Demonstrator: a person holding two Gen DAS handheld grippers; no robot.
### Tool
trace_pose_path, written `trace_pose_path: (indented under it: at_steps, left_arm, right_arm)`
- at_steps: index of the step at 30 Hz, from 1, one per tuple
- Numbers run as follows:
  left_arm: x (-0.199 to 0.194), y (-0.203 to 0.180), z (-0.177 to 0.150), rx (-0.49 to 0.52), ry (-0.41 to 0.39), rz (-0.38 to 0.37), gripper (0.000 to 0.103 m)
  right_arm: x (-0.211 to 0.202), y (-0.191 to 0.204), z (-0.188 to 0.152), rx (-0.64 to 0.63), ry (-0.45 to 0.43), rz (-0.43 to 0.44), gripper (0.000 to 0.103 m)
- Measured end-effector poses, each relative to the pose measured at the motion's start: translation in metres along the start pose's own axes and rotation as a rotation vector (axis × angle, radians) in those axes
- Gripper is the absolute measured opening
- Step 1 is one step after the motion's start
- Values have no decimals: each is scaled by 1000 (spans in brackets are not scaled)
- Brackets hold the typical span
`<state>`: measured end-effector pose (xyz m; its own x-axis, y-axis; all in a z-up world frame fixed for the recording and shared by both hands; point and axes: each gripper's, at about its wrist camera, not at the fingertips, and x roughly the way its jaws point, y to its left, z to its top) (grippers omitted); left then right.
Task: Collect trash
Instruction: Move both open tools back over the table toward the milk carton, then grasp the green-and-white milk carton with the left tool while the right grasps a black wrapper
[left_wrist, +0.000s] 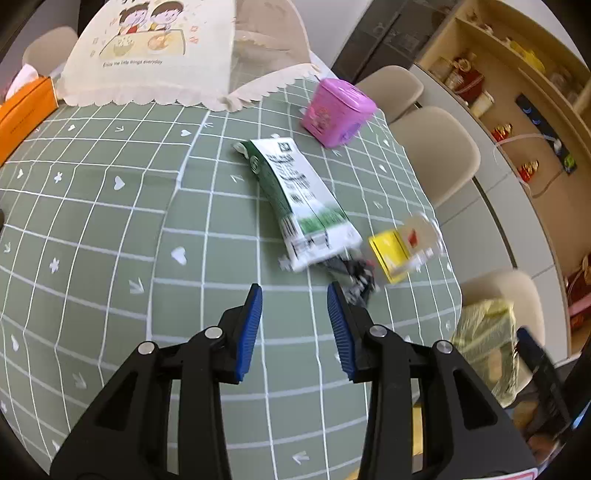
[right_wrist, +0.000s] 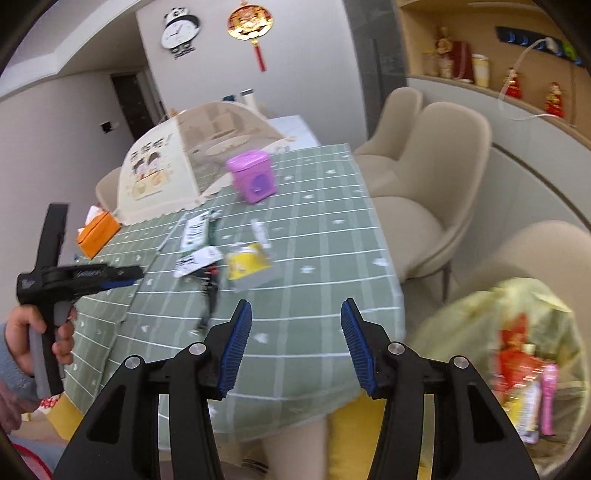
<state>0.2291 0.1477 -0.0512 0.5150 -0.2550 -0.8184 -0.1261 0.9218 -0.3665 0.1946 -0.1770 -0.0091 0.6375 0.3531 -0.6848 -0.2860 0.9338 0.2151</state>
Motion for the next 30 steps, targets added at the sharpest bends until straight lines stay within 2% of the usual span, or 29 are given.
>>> trace_pose_path:
  at_steps: [3,7,13,17,18,20,26,30]
  left_arm:
    - [2,8,16,-14,-1,-12,35]
    - [-4,17,29,33,-31,-2,35]
    - [-5,47,33,30,-16,21,35]
    - [-1,62,34,40,-5,21,35]
    - [0,65,34,42,-3,23,35]
    - [3,69,35,42,-2,24,35]
    - [11,74,40,33,23,0,35]
    - [32,68,51,-15,58,-73,41]
  right_arm:
    - [27,24,2,-16,24,37,48]
    - [69,59,7,-48,65,77,48]
    - [138,95,17,-102,141,76,46]
    - [172,109,20,-137,186,29,37]
    - [179,111,19,-141,198,16,32]
    - [185,110,15,-125,215,28,23]
    - [168,104,3,-59,232,63,20]
    - [140,88,-6,2,214,33,20]
